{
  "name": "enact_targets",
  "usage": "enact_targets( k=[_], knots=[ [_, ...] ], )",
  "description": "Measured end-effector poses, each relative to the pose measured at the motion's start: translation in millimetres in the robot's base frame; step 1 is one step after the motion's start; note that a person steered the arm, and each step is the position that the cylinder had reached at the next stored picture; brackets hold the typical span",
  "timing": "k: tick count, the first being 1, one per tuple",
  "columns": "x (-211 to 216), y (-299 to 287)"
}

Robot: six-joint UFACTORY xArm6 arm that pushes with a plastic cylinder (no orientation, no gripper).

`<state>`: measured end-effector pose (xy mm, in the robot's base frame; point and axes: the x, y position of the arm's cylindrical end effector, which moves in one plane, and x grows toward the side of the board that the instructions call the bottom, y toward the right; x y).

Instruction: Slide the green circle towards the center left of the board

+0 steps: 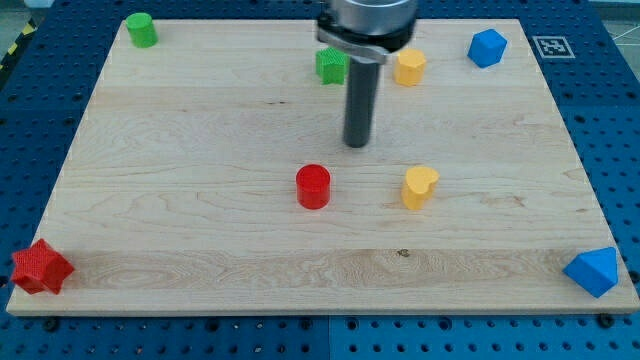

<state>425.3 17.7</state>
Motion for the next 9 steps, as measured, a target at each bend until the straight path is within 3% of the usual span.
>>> enact_targets(
  k=[2,3,4,5,6,9],
  knots=[
    [6,-70],
    [-47,-132],
    [-129,-181],
    [-156,-198],
    [-231,-235],
    [-234,-251]
  ],
)
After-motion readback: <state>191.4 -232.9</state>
